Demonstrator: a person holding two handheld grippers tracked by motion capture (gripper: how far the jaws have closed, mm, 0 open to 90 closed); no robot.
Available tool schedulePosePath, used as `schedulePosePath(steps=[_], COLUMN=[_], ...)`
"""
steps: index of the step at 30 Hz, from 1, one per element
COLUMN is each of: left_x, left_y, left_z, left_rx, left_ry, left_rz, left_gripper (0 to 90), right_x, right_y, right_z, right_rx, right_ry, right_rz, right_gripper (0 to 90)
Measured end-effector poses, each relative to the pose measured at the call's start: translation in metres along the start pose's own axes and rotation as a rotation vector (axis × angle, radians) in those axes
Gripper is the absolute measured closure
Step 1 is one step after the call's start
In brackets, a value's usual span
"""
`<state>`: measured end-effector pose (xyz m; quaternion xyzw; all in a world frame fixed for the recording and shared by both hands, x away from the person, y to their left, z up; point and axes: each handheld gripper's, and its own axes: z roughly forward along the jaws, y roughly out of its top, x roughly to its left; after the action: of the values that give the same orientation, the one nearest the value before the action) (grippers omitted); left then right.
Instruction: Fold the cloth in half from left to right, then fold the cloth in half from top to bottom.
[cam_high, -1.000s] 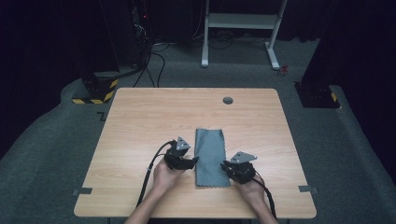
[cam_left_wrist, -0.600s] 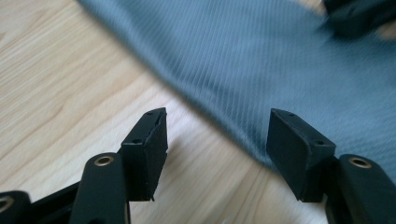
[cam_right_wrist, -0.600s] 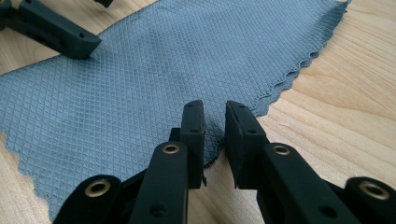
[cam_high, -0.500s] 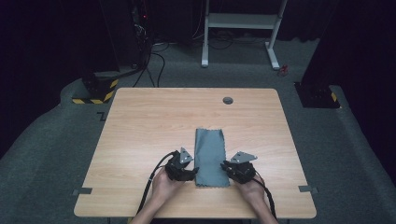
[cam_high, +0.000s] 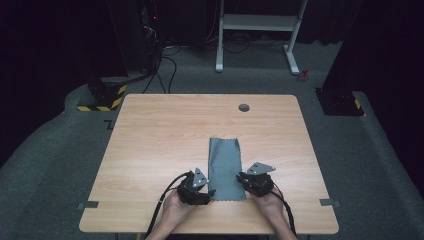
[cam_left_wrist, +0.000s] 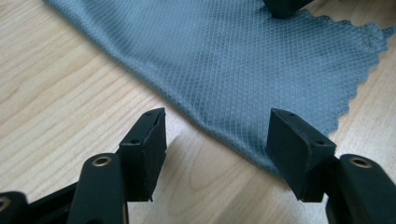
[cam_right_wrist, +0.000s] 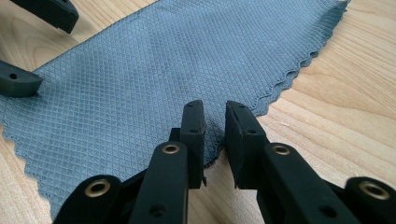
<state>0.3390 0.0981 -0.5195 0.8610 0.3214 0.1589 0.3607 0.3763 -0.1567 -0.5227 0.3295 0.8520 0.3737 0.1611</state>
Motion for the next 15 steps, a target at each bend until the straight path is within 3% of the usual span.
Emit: schedulePosePath(steps=[5,15], left_x=[0.0022,0.0027], left_y=[-0.0091,-0.0094], left_z=[0.0,-0.0007], left_rx=[-0.052,-0.056], left_ry=[-0.015,-0.018], left_rz=[-0.049,-0.054], left_gripper=[37.2,38.1], right_x=[-0.0002,-0.0005], right_y=[0.0,0.0003], right_z=[0.0,0.0001], right_rx=[-0.001,0.0], right_ry=[0.002,0.011], right_rz=[-0.005,0.001], right_gripper=[77.4,74.1])
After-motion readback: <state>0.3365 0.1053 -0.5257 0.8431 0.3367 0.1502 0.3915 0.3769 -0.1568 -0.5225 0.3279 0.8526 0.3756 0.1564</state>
